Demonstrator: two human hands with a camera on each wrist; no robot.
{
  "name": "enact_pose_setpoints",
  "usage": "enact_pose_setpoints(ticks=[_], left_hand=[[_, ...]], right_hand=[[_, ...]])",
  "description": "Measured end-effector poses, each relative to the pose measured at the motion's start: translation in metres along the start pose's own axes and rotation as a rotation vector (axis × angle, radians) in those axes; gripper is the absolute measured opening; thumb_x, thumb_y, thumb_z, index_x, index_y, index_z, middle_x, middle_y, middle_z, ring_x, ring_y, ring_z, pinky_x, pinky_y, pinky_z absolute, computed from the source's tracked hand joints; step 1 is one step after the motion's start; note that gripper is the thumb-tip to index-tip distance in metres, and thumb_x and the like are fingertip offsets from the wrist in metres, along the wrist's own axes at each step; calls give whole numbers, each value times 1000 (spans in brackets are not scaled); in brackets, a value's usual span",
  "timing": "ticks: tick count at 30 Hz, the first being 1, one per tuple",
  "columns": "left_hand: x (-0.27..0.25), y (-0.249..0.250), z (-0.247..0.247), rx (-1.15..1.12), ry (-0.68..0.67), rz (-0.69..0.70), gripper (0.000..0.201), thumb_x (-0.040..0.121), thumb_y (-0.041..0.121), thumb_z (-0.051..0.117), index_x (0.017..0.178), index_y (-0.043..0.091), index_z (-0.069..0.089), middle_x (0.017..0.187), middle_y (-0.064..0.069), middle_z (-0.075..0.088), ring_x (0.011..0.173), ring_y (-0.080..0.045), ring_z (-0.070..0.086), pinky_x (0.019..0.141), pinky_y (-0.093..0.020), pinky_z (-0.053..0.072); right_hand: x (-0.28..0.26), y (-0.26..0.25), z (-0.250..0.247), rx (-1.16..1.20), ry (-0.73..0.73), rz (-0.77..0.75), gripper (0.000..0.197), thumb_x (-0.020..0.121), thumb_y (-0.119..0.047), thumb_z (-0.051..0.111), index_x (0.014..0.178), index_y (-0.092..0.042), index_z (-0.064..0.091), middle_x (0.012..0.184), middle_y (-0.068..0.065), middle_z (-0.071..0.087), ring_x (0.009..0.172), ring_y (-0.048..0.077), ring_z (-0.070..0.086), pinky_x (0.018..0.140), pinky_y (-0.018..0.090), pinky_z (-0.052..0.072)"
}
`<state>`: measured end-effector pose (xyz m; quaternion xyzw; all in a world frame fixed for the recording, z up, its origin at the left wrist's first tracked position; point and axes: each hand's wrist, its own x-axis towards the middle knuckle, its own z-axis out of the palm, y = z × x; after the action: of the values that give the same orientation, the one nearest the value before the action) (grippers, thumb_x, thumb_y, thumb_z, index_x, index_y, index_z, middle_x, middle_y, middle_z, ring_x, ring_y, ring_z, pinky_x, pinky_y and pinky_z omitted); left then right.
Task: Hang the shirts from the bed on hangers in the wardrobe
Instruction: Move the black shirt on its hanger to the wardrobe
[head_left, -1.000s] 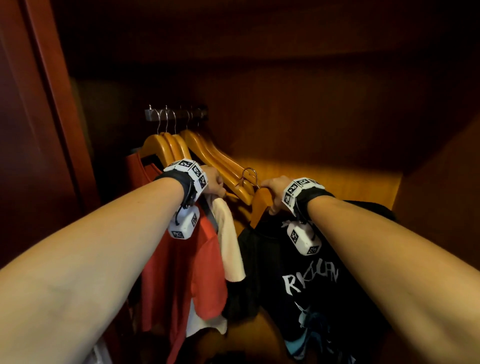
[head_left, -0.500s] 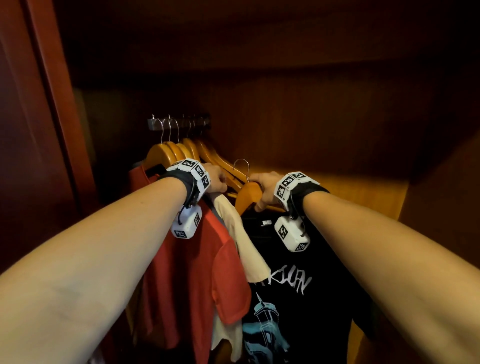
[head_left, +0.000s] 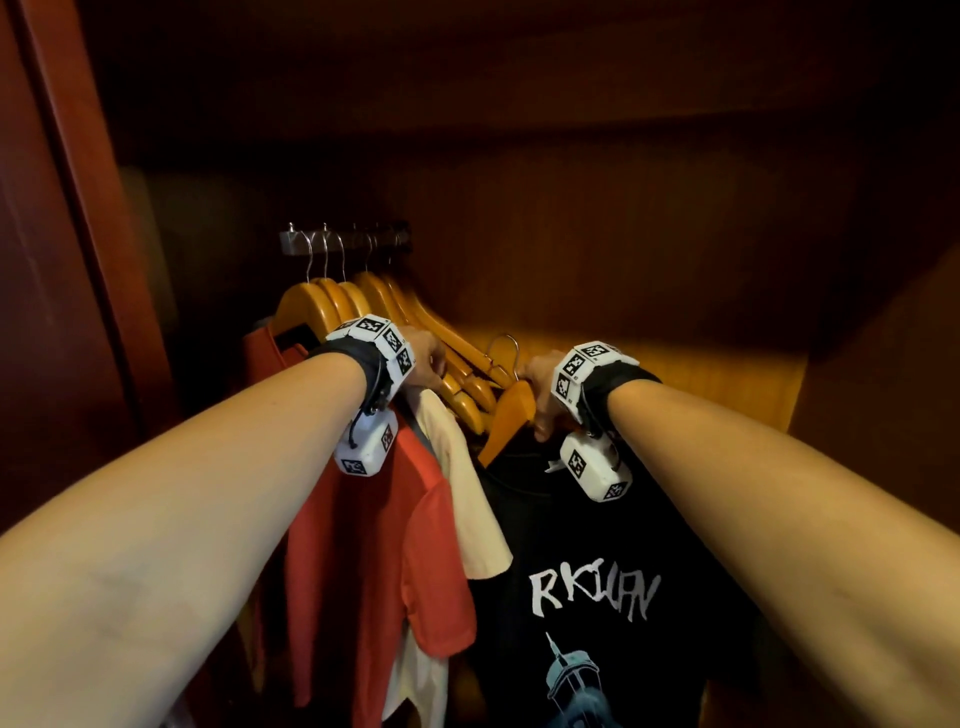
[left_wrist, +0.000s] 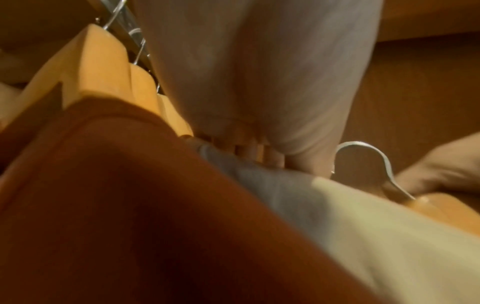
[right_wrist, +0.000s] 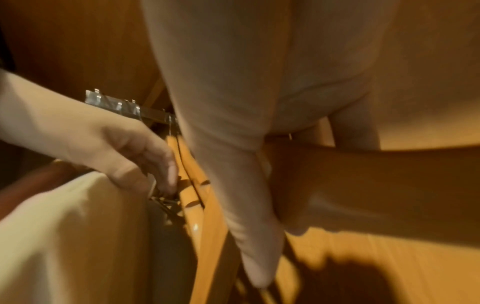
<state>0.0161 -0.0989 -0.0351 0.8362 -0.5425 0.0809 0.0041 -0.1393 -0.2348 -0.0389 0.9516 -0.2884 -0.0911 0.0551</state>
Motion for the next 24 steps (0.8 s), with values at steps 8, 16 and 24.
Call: enact_pose_setpoints(ticks=[8, 16, 24], left_hand=[[1, -1, 2, -122, 49, -13, 21, 88, 19, 64, 107, 18, 72, 94, 5, 61, 89, -12, 54, 75, -21, 38], [-5, -15, -24, -173, 237, -79, 5, 87, 23, 67, 91, 22, 70, 94, 0, 67, 92, -20, 62, 79, -31, 49], [-19, -49, -65, -134, 426, -161, 12, 87, 25, 64, 98, 25, 69, 96, 2, 62, 89, -21, 59, 75, -31, 48]], right_hand=[[3, 7, 6, 97, 12, -50, 77, 46, -55, 90, 113, -43, 55, 110, -4, 67, 100, 28, 64, 92, 51, 50], [-15, -22, -13, 311, 168, -101, 68, 80, -32, 82, 137, -22, 48, 126, 4, 61, 114, 28, 58, 90, 36, 44], [2, -57, -40, 397, 306, -158, 59, 87, -33, 75, 136, -20, 43, 123, 10, 58, 103, 30, 61, 79, 38, 48]])
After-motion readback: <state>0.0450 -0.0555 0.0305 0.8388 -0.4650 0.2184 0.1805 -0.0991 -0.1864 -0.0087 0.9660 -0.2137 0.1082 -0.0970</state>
